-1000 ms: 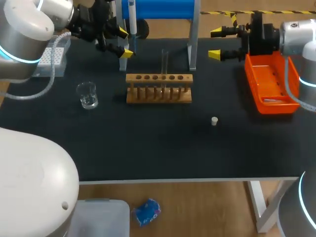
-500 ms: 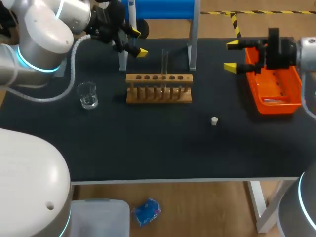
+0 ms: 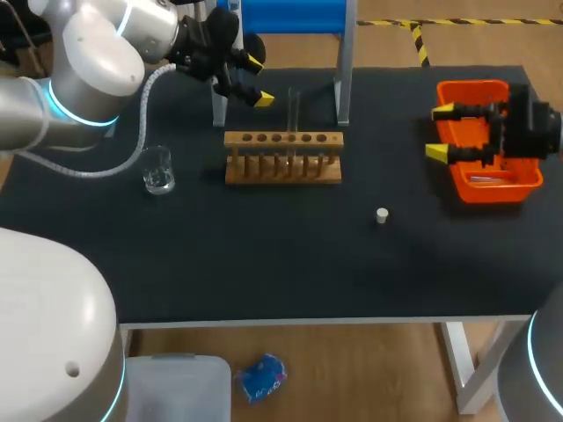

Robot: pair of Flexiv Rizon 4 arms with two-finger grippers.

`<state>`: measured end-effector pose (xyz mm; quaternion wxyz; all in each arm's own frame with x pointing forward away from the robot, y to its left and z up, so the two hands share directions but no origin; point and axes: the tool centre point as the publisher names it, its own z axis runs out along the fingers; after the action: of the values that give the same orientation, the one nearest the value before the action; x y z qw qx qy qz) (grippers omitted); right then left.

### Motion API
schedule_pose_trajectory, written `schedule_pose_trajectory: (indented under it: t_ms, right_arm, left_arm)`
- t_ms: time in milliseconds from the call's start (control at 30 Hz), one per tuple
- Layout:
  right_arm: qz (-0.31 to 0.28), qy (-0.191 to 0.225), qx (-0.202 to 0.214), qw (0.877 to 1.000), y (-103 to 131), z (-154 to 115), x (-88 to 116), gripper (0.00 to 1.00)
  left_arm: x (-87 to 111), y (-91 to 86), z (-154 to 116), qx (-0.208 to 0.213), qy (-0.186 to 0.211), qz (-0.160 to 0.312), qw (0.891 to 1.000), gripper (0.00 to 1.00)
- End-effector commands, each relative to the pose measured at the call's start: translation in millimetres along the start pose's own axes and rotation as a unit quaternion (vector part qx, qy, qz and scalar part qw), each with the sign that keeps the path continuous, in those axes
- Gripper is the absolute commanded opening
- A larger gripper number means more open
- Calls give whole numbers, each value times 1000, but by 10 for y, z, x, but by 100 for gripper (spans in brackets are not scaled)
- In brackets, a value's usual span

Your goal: Invert the test tube, pick up the pipette, mount the tip to pipette, aspirate from beaker and dispense into the tube, eject the tip, return the pipette, and cap with the stopper.

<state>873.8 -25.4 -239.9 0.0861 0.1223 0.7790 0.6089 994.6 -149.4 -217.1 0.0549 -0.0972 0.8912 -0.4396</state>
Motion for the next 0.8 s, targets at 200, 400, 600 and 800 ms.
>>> schedule_pose_trajectory:
  t_ms: [200, 400, 600, 800]
  right_arm:
    - [-4, -11, 10, 1000, -150, -145, 213, 100]
    - [-4, -11, 10, 1000, -150, -145, 213, 100]
    - [-4, -11, 10, 1000, -150, -145, 213, 100]
    - [9, -49, 45, 998, -190, -79, 362, 100]
  left_arm:
    - [-60, 6, 88, -11, 3, -8, 1000, 100]
    - [-60, 6, 88, -11, 3, -8, 1000, 100]
    - [-60, 6, 88, -11, 3, -8, 1000, 100]
    - [-60, 6, 88, -11, 3, -8, 1000, 100]
